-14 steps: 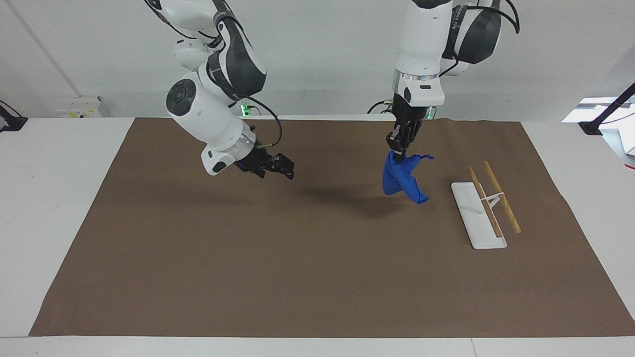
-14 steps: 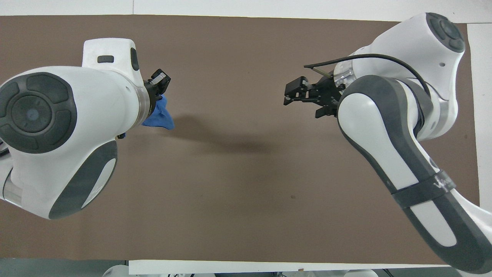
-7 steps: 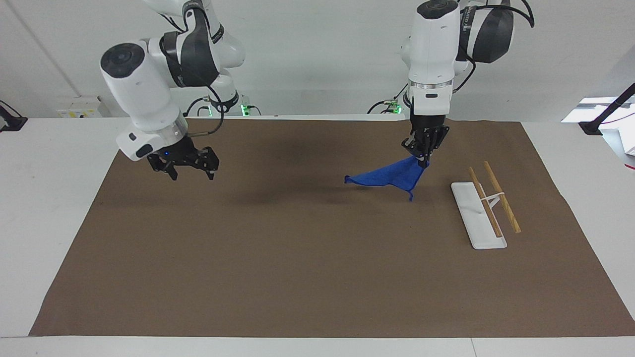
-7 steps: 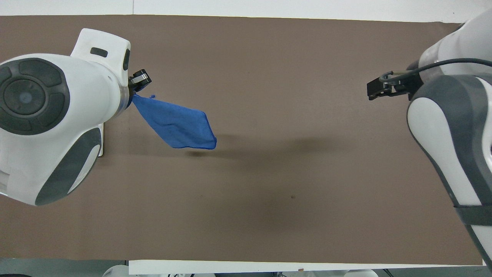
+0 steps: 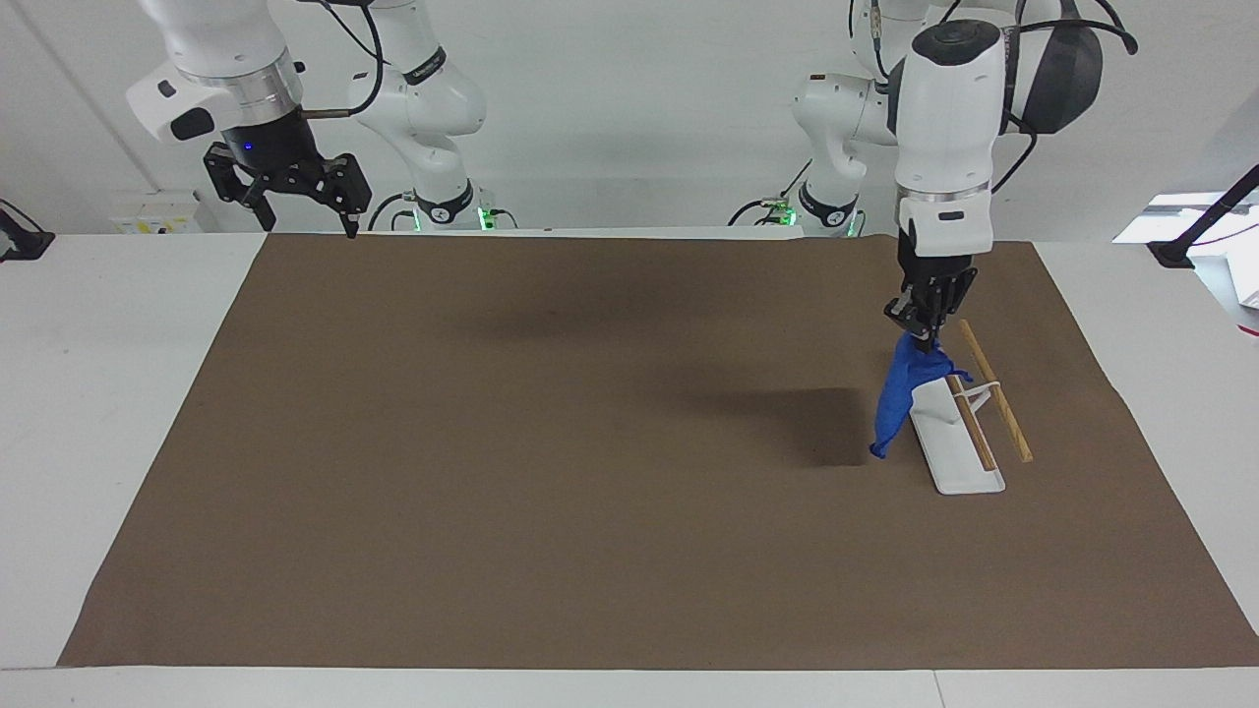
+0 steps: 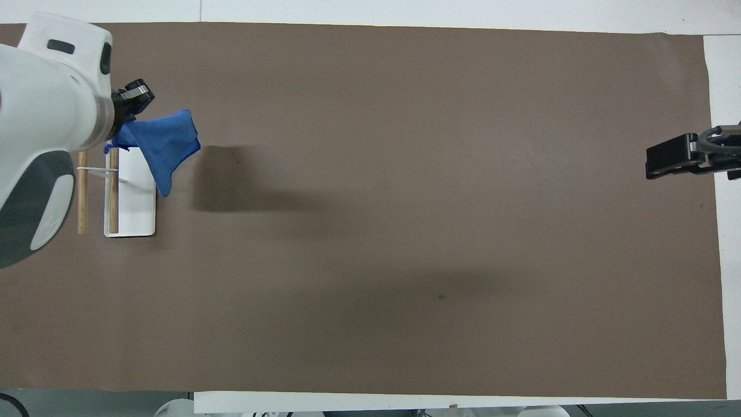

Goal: Right arm passes towel to left arm to hang
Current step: 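Move the towel over the wooden rack with the left gripper while the right gripper retracts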

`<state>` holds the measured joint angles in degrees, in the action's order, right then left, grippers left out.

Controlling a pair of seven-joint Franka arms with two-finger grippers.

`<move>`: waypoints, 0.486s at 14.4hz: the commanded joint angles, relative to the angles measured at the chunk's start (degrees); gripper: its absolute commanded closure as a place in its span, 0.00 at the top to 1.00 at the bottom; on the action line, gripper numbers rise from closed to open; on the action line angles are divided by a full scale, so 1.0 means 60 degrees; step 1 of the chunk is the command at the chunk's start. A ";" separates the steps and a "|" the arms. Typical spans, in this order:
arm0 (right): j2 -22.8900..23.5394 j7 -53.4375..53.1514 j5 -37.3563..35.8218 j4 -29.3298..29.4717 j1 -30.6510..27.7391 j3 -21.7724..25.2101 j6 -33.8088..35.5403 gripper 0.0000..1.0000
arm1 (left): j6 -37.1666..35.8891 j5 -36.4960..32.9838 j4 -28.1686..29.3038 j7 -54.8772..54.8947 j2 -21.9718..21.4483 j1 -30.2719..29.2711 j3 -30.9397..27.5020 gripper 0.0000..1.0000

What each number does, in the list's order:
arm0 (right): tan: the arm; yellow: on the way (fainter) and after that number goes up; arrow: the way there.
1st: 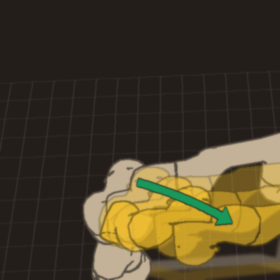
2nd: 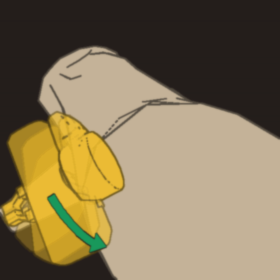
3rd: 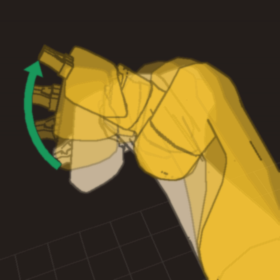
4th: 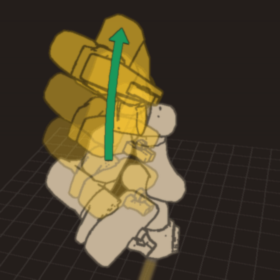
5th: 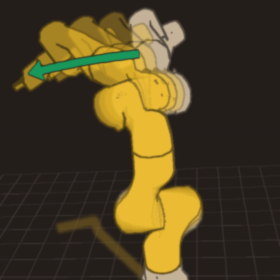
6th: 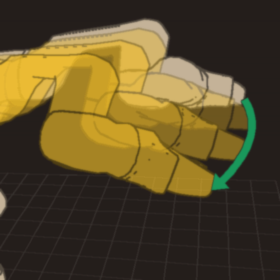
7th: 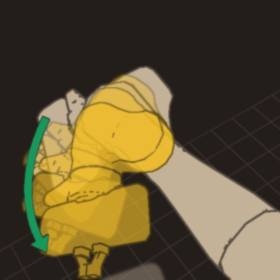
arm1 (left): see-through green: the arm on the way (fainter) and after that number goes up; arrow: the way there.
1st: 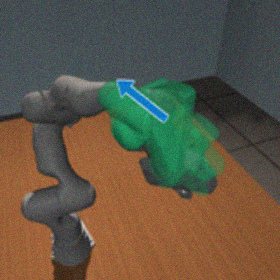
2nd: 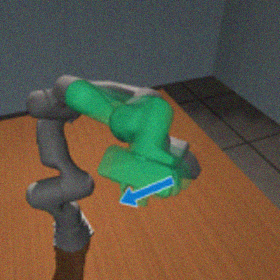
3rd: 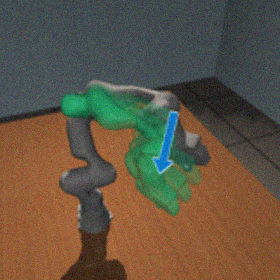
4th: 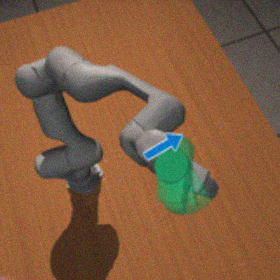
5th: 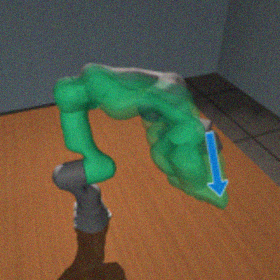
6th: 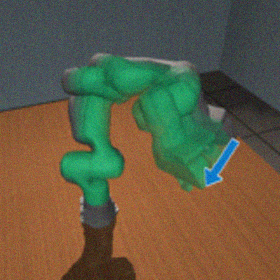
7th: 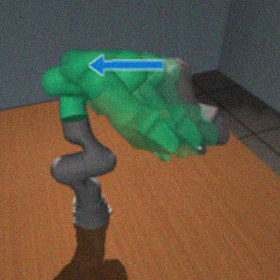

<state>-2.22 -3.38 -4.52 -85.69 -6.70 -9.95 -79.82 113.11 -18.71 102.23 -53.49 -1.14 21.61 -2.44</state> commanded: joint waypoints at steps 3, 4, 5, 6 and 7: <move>0.0326 0.0637 0.0211 0.0234 -0.0157 0.0472 0.0135 1.00 | 0.0715 -0.0543 0.0245 0.0125 0.0015 -0.0964 0.0085 0.00; 0.0501 0.0637 0.0153 0.0249 -0.0070 0.0559 0.0164 1.00 | 0.0950 -0.0660 0.0261 0.0140 0.0015 -0.1111 0.0085 0.00; 0.0531 0.0637 0.0167 0.0249 -0.0069 0.0546 0.0135 1.00 | 0.1068 -0.0792 0.0261 0.0140 0.0029 -0.1301 0.0085 0.00; 0.0488 0.0622 0.0153 0.0234 -0.0026 0.0560 0.0135 1.00 | 0.1229 -0.0938 0.0275 0.0140 0.0029 -0.1404 0.0085 0.00; 0.0459 0.0622 0.0138 0.0234 0.0149 0.0604 0.0149 1.00 | 0.1463 -0.1041 0.0392 0.0154 0.0015 -0.1536 0.0085 0.00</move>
<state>0.09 -0.52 -4.18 -85.56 -6.88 -6.59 -79.65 118.70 -22.92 103.14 -53.06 -0.73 14.33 -2.50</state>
